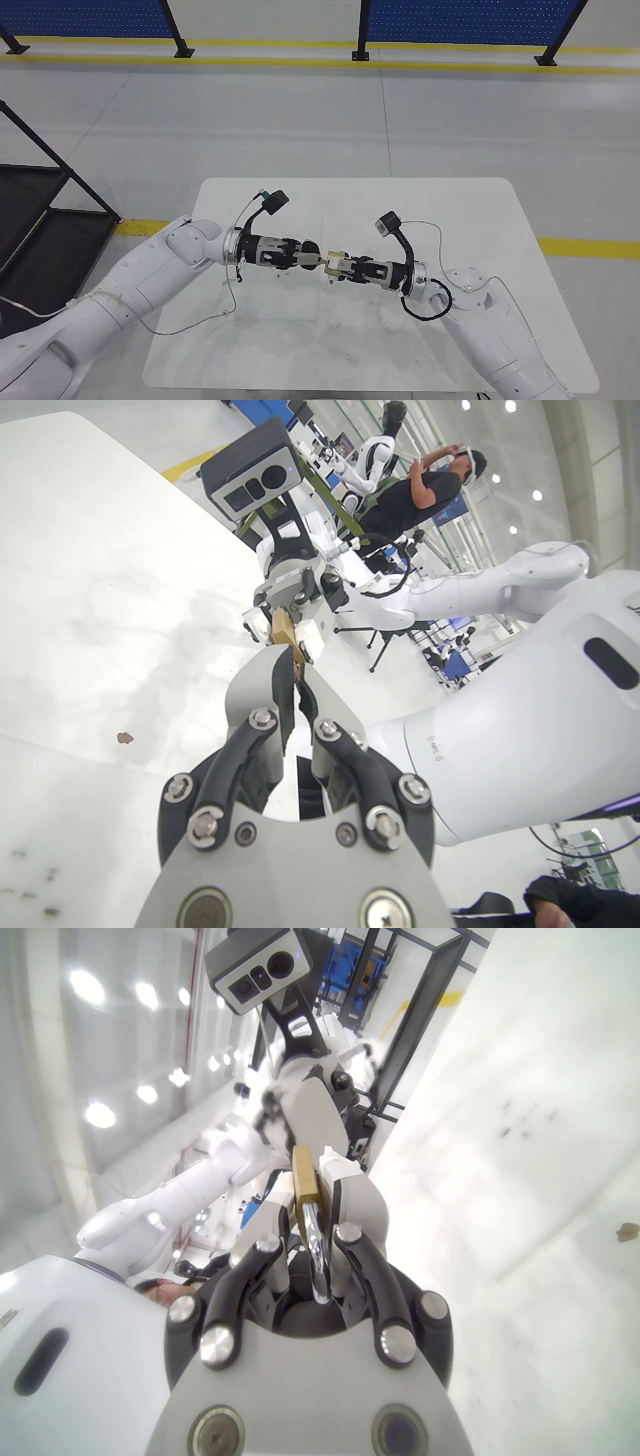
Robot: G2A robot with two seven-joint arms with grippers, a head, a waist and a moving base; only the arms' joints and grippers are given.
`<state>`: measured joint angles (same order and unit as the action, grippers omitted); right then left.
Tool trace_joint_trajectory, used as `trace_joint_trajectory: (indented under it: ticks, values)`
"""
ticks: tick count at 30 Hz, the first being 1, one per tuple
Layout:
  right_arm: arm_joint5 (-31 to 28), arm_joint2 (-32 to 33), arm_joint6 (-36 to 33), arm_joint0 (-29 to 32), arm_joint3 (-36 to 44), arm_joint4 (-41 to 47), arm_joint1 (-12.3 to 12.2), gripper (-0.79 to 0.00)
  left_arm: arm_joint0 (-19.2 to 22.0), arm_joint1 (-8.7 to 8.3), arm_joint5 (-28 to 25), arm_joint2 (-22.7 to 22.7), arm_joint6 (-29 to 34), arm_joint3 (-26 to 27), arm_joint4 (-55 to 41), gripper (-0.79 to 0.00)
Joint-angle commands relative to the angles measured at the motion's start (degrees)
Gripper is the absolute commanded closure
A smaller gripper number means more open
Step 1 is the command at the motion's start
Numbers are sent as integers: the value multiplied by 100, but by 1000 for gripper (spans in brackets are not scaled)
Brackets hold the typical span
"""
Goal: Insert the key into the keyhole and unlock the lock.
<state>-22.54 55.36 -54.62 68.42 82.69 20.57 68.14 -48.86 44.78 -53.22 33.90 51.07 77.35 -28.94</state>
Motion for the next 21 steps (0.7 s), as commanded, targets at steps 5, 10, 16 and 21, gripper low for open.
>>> trace_joint_trajectory:
  ticks: [5, 10, 16, 21]
  values:
    - [0, 0, 0, 0, 0, 0, 0, 0, -42, 24, 51, 71, 51, 27, 67, 0]
    - [0, 0, 0, 0, 0, 0, 0, 0, -76, 49, 41, 147, 41, 2, 175, 0]
    - [0, 0, 0, 0, 0, 0, 0, 0, -158, 83, 52, 210, 52, 0, 134, 0]
    - [0, 0, 0, 0, 0, 0, 0, 0, -192, 107, 172, 226, 172, 15, -38, 0]
